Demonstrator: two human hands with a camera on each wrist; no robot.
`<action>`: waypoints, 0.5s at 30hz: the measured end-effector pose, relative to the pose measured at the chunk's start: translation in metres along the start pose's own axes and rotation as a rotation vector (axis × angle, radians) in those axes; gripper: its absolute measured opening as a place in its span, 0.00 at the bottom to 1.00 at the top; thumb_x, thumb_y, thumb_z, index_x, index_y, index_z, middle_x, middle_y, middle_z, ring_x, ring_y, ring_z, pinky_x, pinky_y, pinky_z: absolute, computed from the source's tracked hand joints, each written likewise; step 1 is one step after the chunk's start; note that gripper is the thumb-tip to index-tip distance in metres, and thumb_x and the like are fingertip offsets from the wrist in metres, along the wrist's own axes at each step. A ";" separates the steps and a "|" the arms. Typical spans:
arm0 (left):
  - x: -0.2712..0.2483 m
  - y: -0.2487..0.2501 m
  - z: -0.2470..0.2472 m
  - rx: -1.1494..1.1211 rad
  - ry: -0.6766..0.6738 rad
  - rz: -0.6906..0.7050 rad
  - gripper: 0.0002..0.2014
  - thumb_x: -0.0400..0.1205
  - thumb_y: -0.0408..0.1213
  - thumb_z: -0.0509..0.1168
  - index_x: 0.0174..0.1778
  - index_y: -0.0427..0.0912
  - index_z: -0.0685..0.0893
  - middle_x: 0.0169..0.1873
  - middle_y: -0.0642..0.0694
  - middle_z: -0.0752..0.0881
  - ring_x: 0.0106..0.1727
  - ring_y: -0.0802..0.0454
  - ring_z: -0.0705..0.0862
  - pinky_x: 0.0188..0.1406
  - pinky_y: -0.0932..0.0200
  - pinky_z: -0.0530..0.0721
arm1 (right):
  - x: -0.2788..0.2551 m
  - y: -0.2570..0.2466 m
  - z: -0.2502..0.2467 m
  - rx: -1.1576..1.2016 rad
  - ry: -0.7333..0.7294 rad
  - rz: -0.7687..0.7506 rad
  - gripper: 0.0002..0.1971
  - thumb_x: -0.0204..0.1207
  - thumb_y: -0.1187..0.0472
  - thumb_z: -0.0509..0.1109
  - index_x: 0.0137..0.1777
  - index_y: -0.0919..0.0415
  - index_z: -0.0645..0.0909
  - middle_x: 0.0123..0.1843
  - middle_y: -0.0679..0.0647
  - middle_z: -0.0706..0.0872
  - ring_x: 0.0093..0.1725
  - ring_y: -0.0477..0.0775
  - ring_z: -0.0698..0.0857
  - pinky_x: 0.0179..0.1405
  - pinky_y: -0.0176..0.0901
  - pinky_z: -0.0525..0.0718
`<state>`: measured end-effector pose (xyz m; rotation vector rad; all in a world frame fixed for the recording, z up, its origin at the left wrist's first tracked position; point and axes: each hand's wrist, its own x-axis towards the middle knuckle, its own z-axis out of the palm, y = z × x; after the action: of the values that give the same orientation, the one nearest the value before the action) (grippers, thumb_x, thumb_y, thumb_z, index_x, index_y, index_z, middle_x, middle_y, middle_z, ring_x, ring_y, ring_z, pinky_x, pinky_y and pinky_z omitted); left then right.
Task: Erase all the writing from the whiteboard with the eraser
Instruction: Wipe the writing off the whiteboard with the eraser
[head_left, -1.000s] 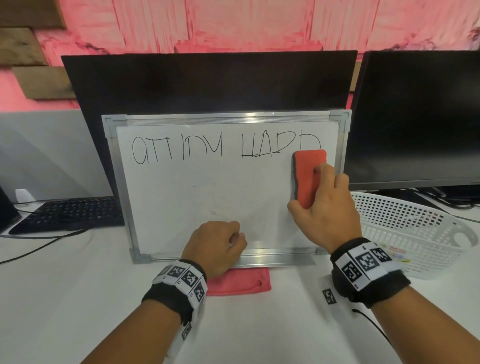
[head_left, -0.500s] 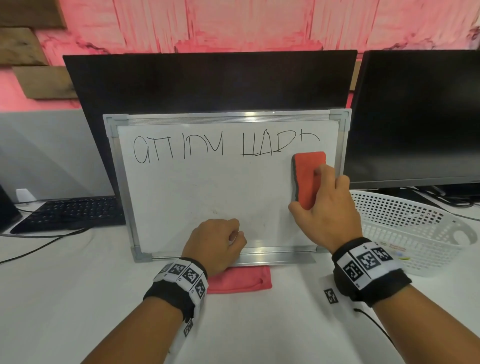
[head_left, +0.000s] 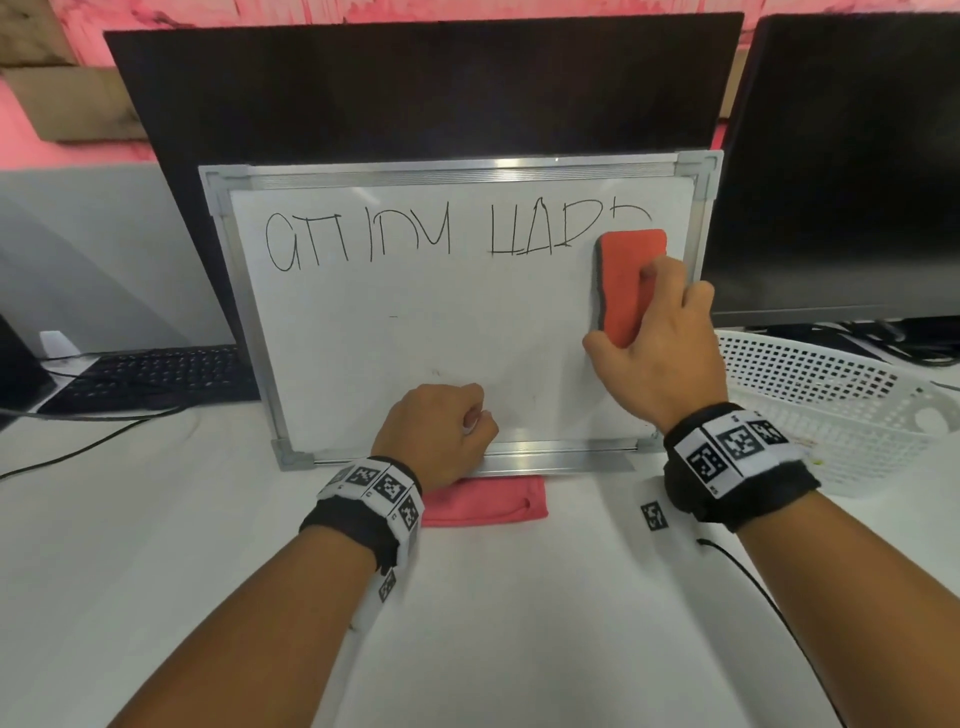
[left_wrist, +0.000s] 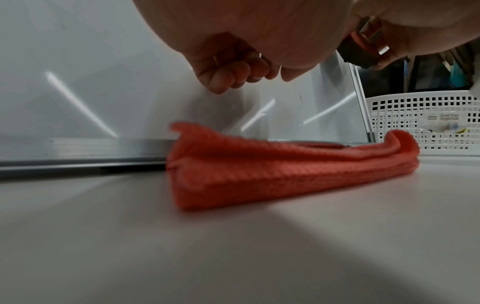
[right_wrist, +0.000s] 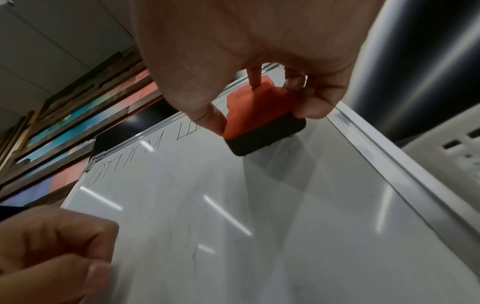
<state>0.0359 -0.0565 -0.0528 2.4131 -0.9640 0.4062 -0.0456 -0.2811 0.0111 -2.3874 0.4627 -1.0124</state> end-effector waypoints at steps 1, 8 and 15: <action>0.000 0.000 0.000 0.002 0.001 0.001 0.14 0.79 0.46 0.61 0.29 0.47 0.70 0.22 0.50 0.77 0.28 0.46 0.78 0.32 0.50 0.82 | 0.004 -0.002 -0.001 0.008 0.012 -0.003 0.36 0.67 0.44 0.74 0.71 0.49 0.61 0.60 0.57 0.68 0.48 0.67 0.79 0.45 0.63 0.88; 0.002 -0.003 0.000 -0.001 0.021 0.012 0.14 0.78 0.48 0.59 0.29 0.48 0.68 0.21 0.51 0.76 0.27 0.46 0.77 0.30 0.51 0.81 | -0.002 -0.001 0.005 0.018 0.011 -0.017 0.36 0.68 0.45 0.74 0.72 0.50 0.62 0.60 0.57 0.67 0.48 0.66 0.78 0.45 0.61 0.88; 0.002 -0.003 0.000 0.002 0.038 0.020 0.13 0.78 0.47 0.59 0.29 0.49 0.69 0.21 0.52 0.75 0.26 0.46 0.76 0.29 0.53 0.80 | 0.016 -0.007 -0.002 0.052 0.069 -0.024 0.35 0.68 0.45 0.74 0.72 0.51 0.62 0.61 0.56 0.66 0.51 0.65 0.78 0.48 0.63 0.88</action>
<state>0.0396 -0.0557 -0.0532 2.3906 -0.9726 0.4589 -0.0359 -0.2841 0.0256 -2.3238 0.4281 -1.1069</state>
